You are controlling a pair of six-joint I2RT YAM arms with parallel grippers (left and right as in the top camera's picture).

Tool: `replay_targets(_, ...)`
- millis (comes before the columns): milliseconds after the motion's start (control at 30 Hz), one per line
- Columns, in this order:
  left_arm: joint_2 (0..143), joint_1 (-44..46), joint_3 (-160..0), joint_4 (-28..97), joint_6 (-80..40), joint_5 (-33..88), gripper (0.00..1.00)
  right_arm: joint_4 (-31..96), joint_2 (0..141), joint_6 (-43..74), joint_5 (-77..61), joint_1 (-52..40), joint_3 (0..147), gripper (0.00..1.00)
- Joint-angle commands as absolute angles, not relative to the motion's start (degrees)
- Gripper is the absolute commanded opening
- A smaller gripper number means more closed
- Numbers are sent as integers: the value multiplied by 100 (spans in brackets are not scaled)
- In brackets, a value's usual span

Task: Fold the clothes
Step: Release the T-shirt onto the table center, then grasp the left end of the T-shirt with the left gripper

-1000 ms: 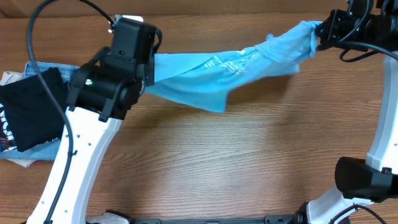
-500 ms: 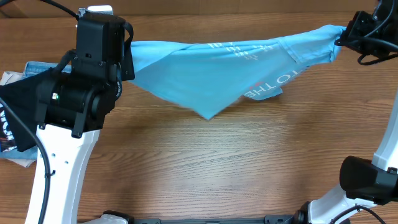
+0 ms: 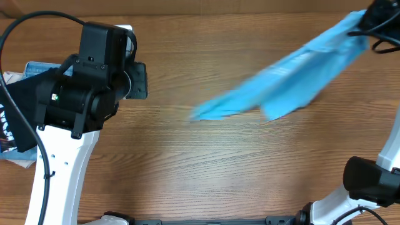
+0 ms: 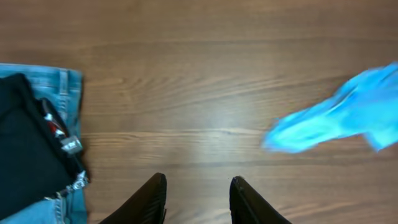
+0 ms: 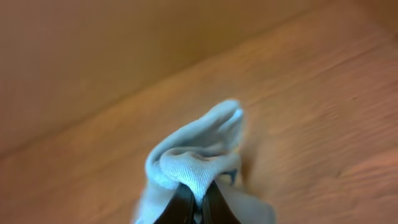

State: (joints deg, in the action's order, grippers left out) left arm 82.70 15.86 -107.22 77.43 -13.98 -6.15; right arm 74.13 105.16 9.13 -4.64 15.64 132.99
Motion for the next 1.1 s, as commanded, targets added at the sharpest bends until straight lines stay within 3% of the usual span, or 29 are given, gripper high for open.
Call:
replay_targets(0, 8184, 1540, -10842, 7760, -1415, -314, 37, 7052, 10265, 672, -980, 1612, 13413, 4)
replay_targets(200, 8184, 1538, -10842, 7658, -1406, -366, 38, 7037, 10265, -207, -3035, 825, 13413, 4)
replay_targets(467, 8184, 1538, -10842, 7605, -1369, -578, 44, 7940, 10283, -456, -2672, -1223, 13227, 7)
replay_targets(567, 8184, 1538, -10842, 7607, -1369, -596, 45, 8296, 10300, -454, -2318, -1782, 13023, 18)
replay_targets(600, 8184, 1540, -10842, 7609, -1369, -596, 46, 8359, 10300, -454, -2185, -1920, 12923, 29)
replay_targets(633, 8184, 1538, -10842, 7612, -1369, -596, 47, 8431, 10300, -454, -2018, -2049, 12818, 50)
replay_targets(667, 8184, 1538, -10842, 7614, -1369, -596, 47, 8479, 10300, -451, -1872, -2126, 12737, 57)
replay_targets(1067, 8250, 1540, -10818, 7673, -1376, -585, 55, 8654, 10298, 657, 246, -1522, 12567, 64)
